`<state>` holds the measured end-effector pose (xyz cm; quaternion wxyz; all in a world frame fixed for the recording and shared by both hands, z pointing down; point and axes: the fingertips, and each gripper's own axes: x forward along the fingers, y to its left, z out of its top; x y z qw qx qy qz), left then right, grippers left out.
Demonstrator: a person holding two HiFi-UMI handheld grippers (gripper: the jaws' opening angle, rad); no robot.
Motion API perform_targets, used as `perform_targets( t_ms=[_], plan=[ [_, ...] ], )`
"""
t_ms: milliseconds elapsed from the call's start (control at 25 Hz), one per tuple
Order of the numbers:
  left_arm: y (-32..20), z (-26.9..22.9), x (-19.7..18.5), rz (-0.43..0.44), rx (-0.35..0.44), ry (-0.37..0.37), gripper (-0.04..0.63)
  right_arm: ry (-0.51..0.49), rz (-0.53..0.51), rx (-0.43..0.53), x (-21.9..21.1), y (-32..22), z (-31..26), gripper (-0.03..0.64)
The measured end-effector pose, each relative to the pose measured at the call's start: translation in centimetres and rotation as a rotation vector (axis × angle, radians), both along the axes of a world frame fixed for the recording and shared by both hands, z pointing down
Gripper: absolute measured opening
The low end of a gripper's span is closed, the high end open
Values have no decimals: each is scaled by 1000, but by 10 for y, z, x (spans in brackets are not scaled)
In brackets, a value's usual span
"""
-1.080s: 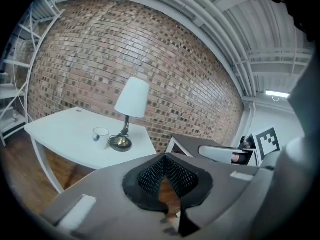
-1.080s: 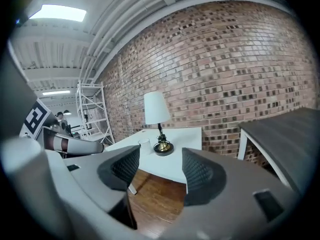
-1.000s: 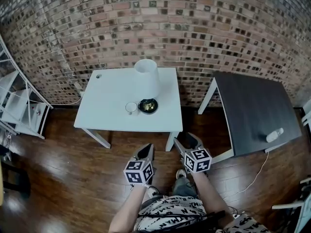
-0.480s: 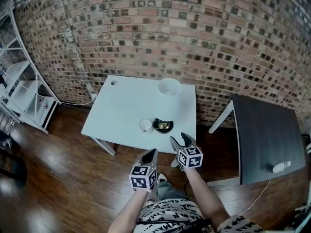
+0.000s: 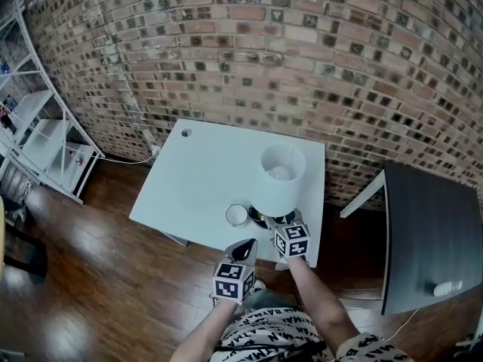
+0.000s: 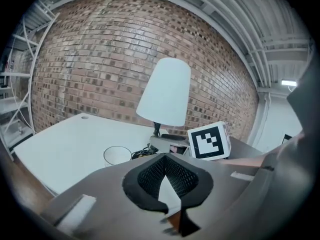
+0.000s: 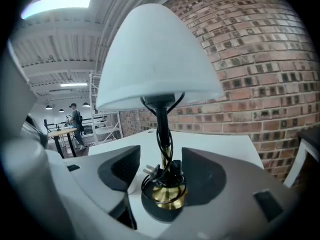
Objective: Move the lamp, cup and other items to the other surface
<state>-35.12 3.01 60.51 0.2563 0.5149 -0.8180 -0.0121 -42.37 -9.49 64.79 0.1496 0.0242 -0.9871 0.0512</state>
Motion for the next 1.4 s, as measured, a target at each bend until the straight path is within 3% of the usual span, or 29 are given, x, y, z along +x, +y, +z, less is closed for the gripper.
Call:
perform_targets(
  t_ms=[320, 480, 680, 1000, 1160, 1400],
  plan=[
    [-12, 26, -28, -22, -33, 29, 3, -36, -11, 18, -40, -9, 12, 244],
    [-15, 28, -35, -21, -38, 43, 3, -27, 9, 68, -44, -14, 15, 150],
    [-16, 33, -39, -19, -50, 52, 3, -31, 24, 90, -50, -16, 18, 132],
    [-15, 27, -41, -26, -50, 58, 3, 10, -39, 220, -53, -10, 9, 106],
    [-16, 25, -36, -28, -37, 52, 3, 3, -31, 209, -48, -10, -3, 89],
    [-15, 23, -33, -27, -24, 51, 3, 26, -32, 281, -38, -10, -11, 72]
  ],
)
